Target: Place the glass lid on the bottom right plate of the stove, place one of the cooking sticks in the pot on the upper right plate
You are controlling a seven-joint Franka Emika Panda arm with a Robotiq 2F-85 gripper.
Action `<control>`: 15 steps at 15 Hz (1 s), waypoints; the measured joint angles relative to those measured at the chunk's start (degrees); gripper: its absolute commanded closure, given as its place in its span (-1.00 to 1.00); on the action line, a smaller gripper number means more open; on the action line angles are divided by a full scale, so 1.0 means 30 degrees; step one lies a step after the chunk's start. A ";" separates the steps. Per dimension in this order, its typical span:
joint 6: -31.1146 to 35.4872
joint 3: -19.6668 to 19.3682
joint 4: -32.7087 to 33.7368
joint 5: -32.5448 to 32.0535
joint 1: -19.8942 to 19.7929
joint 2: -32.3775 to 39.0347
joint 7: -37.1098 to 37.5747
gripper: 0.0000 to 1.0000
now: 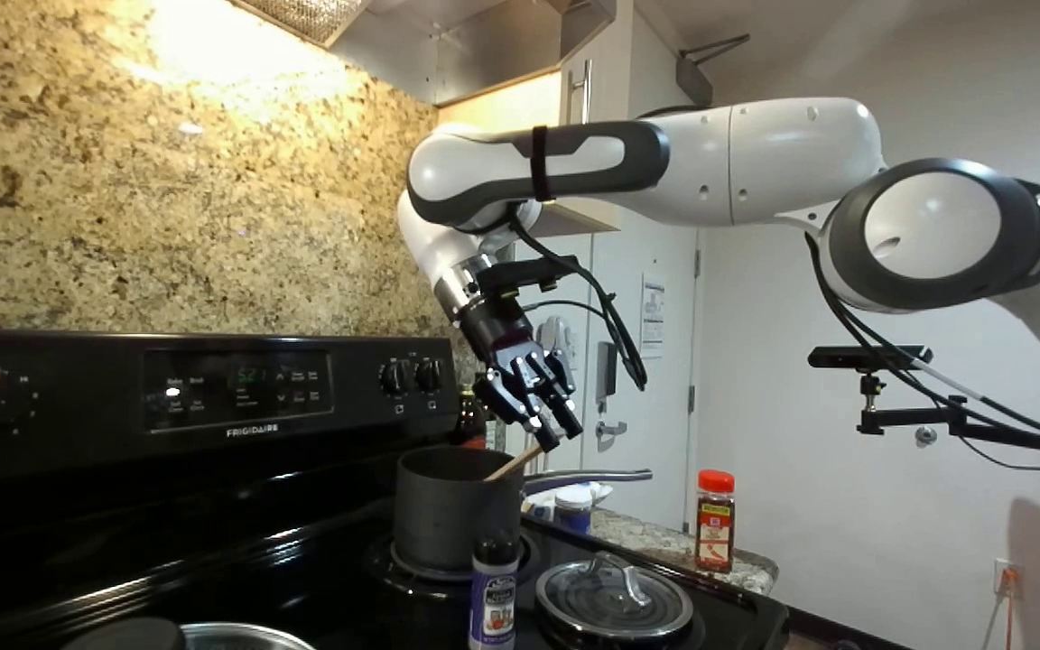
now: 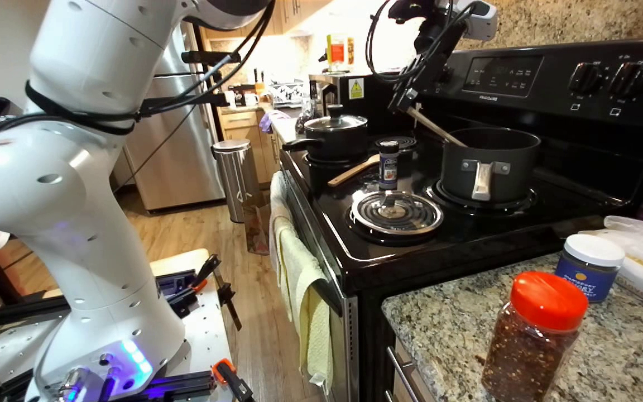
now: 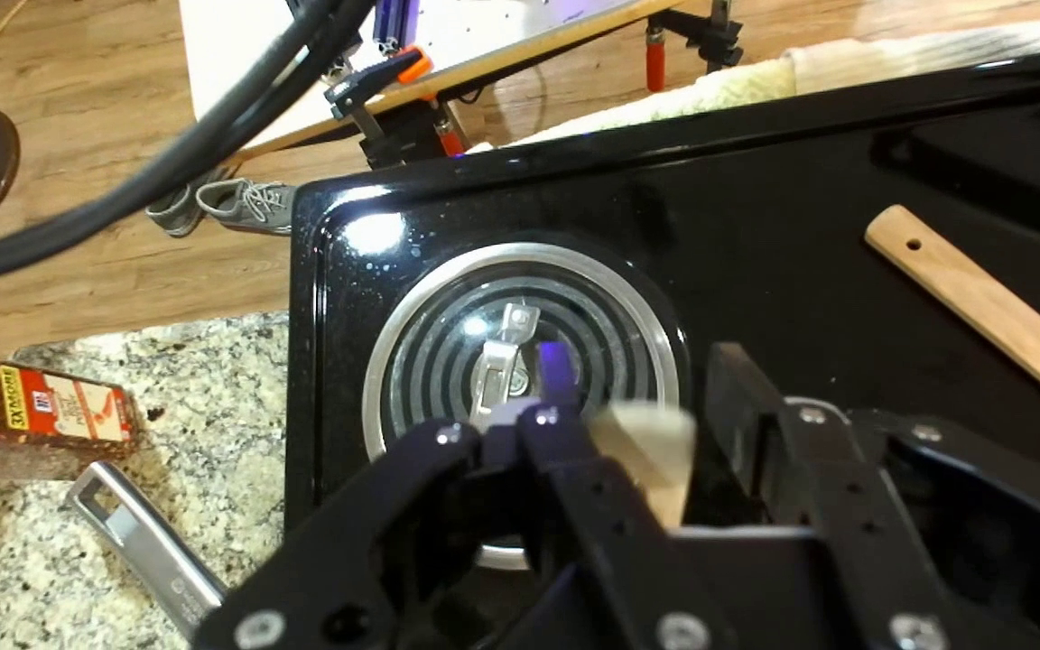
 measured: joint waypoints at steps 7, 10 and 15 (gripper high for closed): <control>-0.0262 0.0001 0.0470 0.0153 -0.0019 0.0297 0.0000 -1.00; -0.0194 0.0000 0.0758 0.0153 0.0015 0.0192 0.0003 -1.00; 0.1732 0.0002 0.0891 0.0189 0.0151 -0.1086 0.0079 -1.00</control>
